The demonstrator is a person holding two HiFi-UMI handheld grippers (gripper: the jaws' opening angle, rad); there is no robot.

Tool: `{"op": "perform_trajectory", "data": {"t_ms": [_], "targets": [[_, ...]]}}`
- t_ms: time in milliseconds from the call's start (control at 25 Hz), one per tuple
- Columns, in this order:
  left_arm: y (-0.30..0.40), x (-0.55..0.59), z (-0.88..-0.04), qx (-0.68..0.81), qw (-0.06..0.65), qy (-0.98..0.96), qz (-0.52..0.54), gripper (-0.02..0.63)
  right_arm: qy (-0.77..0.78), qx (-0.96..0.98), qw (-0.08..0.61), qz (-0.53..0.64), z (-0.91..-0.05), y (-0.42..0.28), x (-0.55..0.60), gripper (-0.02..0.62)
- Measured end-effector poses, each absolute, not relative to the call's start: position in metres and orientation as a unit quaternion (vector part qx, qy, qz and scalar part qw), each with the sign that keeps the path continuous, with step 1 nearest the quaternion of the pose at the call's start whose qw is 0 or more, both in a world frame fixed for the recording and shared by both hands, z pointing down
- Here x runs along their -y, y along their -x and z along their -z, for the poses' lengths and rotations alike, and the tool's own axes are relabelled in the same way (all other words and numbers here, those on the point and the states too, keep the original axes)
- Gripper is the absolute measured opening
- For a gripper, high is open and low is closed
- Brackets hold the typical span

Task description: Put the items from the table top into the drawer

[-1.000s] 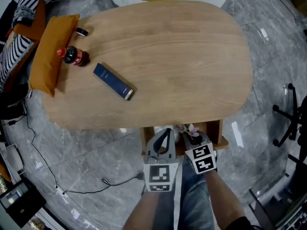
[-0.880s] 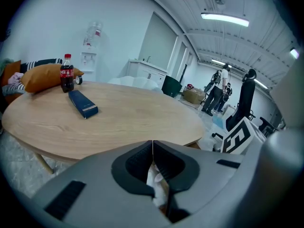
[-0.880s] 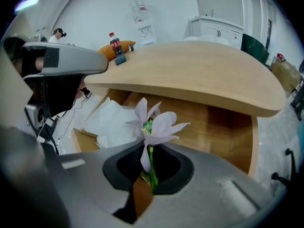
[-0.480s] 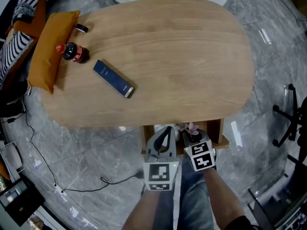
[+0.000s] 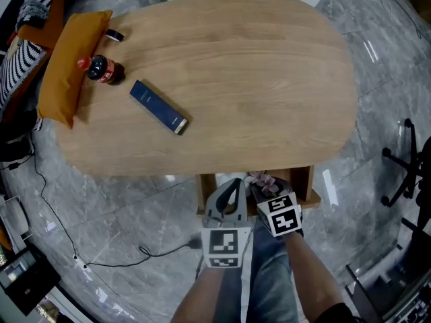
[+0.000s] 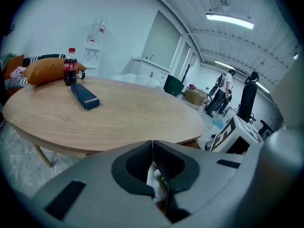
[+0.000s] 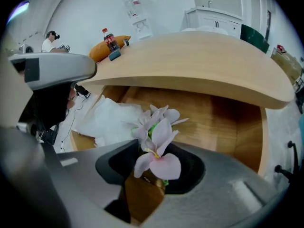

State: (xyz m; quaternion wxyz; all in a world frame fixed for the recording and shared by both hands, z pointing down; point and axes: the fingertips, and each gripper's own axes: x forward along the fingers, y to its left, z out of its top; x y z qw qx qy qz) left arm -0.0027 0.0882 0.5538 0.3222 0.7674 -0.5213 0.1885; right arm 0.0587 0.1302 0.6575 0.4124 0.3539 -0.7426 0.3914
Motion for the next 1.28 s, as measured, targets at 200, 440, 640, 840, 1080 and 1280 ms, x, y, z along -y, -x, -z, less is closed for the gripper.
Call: {"op": "perform_trajectory", "data": {"t_ms": [200,440,640,840,1080,1280], "targets": [[0.004,-0.086,-0.553,0.524,0.322,-0.766,-0.186,0.011,-0.360,0.742,0.405,-0.393,-0.659,-0.062,-0.127,0.237],[0.009,-0.085,-0.551,0.530,0.323,-0.762,-0.187,0.012,-0.378,0.737,0.405,-0.387,-0.652,-0.069,-0.127,0.310],[0.009,-0.083,-0.548,0.532,0.321,-0.761,-0.184,0.011,-0.384,0.750,0.388,-0.374,-0.633,-0.067,-0.122,0.331],[0.002,-0.082,-0.536,0.529,0.319,-0.766,-0.176,0.011,-0.394,0.758,0.363,-0.373,-0.608,-0.068,-0.121,0.333],[0.005,-0.076,-0.511,0.533,0.309,-0.770,-0.169,0.011,-0.406,0.774,0.330,-0.356,-0.570,-0.061,-0.110,0.333],[0.008,-0.072,-0.483,0.538,0.300,-0.771,-0.163,0.011,-0.419,0.788,0.302,-0.336,-0.528,-0.059,-0.094,0.333]]}}
